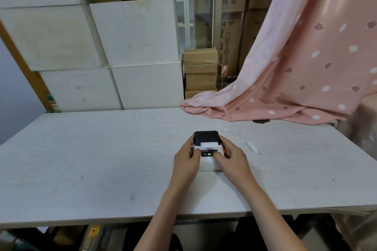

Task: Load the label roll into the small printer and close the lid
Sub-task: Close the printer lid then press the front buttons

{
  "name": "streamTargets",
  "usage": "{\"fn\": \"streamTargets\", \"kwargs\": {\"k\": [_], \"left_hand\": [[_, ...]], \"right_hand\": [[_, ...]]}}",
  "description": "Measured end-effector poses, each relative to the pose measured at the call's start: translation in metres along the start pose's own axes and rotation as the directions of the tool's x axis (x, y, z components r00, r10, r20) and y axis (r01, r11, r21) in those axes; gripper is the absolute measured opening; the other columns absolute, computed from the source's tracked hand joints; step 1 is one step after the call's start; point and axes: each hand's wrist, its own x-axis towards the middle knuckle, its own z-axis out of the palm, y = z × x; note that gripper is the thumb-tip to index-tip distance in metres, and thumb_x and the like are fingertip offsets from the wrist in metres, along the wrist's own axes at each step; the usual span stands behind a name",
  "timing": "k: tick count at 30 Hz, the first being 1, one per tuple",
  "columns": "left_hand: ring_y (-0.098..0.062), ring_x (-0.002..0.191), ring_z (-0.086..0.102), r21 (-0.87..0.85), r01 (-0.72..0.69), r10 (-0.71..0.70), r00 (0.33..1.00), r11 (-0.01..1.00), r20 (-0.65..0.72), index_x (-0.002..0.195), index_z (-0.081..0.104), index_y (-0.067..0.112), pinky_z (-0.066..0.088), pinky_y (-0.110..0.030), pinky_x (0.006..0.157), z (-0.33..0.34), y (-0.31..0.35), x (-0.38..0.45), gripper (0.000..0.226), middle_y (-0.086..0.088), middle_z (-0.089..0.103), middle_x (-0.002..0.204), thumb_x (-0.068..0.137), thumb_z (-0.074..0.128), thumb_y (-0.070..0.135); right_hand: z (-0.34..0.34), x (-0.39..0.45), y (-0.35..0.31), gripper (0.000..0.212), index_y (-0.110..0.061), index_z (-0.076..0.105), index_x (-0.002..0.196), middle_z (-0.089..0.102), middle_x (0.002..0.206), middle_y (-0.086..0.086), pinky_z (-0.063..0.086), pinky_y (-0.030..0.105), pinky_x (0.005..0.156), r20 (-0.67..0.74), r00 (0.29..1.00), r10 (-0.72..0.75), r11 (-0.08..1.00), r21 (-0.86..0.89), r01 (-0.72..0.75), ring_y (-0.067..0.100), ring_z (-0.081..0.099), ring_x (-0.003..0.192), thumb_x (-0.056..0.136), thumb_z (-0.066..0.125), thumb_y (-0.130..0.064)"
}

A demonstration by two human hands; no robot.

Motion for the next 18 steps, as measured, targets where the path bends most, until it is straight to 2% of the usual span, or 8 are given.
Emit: {"fn": "streamTargets", "kwargs": {"k": [8,11,13,18], "left_hand": [[0.031,0.095,0.051,-0.043,0.015,-0.015,1.000,0.999,0.005,0.135,0.054,0.039,0.037,0.007,0.074,-0.0002,-0.0024,0.0018,0.050,0.034,0.058,0.110,0.096,0.048,0.008],[0.029,0.095,0.052,-0.061,0.027,-0.027,1.000,0.998,0.002,0.131,0.053,0.041,0.039,0.005,0.074,0.0002,-0.0030,0.0021,0.047,0.035,0.058,0.109,0.096,0.049,0.009],[0.033,0.094,0.050,-0.061,0.027,-0.027,1.000,0.998,0.002,0.134,0.054,0.037,0.038,0.005,0.074,0.0002,-0.0041,0.0032,0.047,0.034,0.058,0.110,0.096,0.049,0.009],[0.034,0.094,0.048,-0.049,0.029,-0.029,1.000,0.998,-0.003,0.139,0.053,0.034,0.039,0.005,0.074,0.0009,-0.0085,0.0055,0.047,0.029,0.058,0.115,0.097,0.050,0.012]], "right_hand": [[-0.0007,0.0019,0.0011,0.052,-0.045,0.064,0.132,0.077,0.109,-0.014,0.054,0.041,0.098,0.006,1.000,-0.011,1.000,-0.013,0.011,0.022,0.069,0.109,0.083,0.062,-0.026],[-0.0007,0.0027,0.0015,0.050,-0.050,0.066,0.125,0.077,0.108,-0.007,0.053,0.044,0.098,0.012,1.000,-0.005,1.000,-0.015,0.005,0.027,0.068,0.108,0.083,0.061,-0.023],[-0.0005,0.0036,0.0024,0.053,-0.049,0.065,0.128,0.077,0.108,-0.001,0.053,0.047,0.098,0.013,1.000,-0.004,1.000,-0.014,0.005,0.033,0.066,0.108,0.081,0.060,-0.025],[-0.0005,0.0037,0.0048,0.055,-0.048,0.062,0.132,0.075,0.109,0.003,0.053,0.049,0.097,0.012,1.000,-0.009,1.000,-0.013,0.009,0.035,0.065,0.107,0.083,0.059,-0.023]]}}
